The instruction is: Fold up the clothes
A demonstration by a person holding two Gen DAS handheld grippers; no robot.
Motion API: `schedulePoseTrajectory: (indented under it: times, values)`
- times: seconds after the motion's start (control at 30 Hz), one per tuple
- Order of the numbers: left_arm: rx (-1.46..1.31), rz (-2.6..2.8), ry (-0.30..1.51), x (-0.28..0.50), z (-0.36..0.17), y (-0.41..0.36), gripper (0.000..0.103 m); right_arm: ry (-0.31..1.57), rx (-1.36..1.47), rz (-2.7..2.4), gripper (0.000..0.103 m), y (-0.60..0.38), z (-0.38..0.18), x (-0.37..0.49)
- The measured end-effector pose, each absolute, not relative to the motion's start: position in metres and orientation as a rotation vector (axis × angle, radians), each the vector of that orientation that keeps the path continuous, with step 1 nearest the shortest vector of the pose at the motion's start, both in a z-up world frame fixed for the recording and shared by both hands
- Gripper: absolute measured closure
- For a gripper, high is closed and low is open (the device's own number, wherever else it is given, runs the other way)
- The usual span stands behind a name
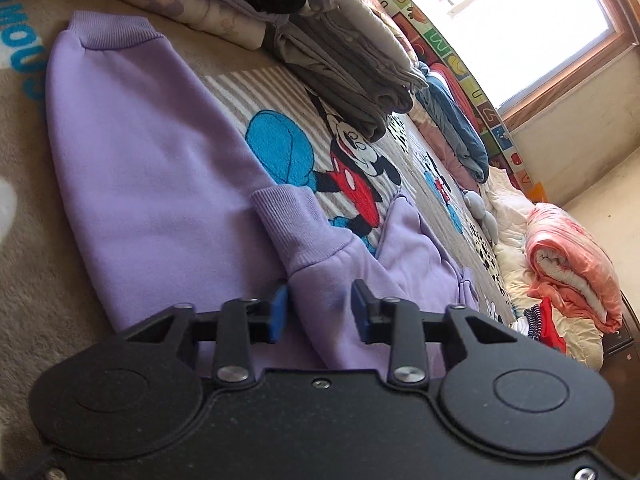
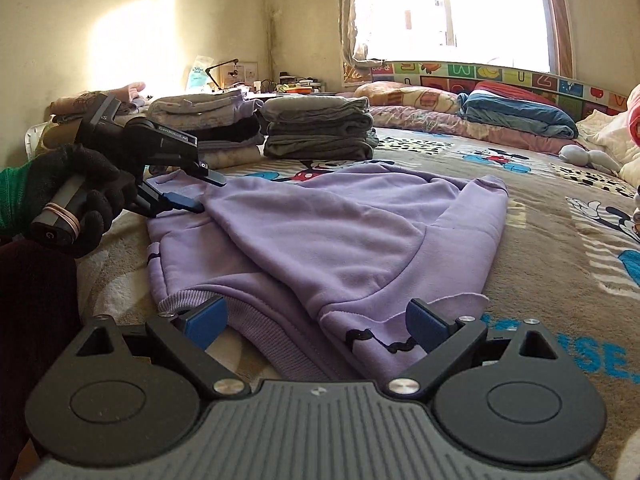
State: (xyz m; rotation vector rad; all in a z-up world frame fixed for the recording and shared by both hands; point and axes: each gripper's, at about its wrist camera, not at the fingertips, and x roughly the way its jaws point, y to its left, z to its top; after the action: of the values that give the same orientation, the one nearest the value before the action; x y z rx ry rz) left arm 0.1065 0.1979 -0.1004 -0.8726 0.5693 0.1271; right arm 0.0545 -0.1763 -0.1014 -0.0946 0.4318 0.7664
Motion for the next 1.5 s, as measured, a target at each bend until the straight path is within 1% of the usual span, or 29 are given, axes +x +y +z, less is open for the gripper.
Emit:
schedulePoseTrajectory:
  times: [0.03,0.07,0.1,0.23,0.4,0.5,0.7,0.87,1.07,1.13,1.23,1.5]
  values:
    - [-0.850,0.129,0.565,0.108,-0.097,0.195,0.086,0.432,-0.094,0.766,0.008,-0.177,-0.102,0.055]
    - [-0.824,0.119,0.553,0.109,-0.092,0.191,0.090,0.433,-0.093,0.766,0.008,-0.177,-0.103,0.056]
    - [-0.806,0.101,0.532,0.110,-0.086,0.187,0.091,0.433,-0.093,0.766,0.008,-0.177,-0.103,0.056]
    - [-0.743,0.043,0.476,0.120,-0.055,0.167,0.092,0.435,-0.106,0.778,0.008,-0.178,-0.105,0.056]
    - [-0.681,-0.047,0.421,0.151,-0.014,0.131,0.092,0.450,-0.112,0.794,0.008,-0.181,-0.105,0.055]
    - [-0.658,-0.083,0.418,0.177,0.001,0.106,0.092,0.457,-0.112,0.807,0.008,-0.184,-0.105,0.053]
    - [-0.629,-0.124,0.443,0.226,0.014,0.060,0.092,0.473,-0.092,0.836,0.008,-0.191,-0.108,0.051]
    - [-0.584,-0.140,0.487,0.265,0.012,0.023,0.093,0.479,-0.069,0.847,0.008,-0.193,-0.109,0.052]
    - [-0.550,-0.086,0.560,0.307,-0.010,-0.012,0.093,0.486,-0.043,0.860,0.008,-0.196,-0.110,0.052]
    - [-0.535,-0.067,0.581,0.318,-0.018,-0.023,0.095,0.490,-0.031,0.865,0.007,-0.197,-0.110,0.053]
    - [-0.500,-0.040,0.605,0.331,-0.029,-0.036,0.096,0.501,-0.015,0.878,0.003,-0.197,-0.112,0.054]
    - [-0.324,-0.014,0.627,0.349,-0.042,-0.073,0.096,0.515,0.047,0.905,0.002,-0.202,-0.112,0.059]
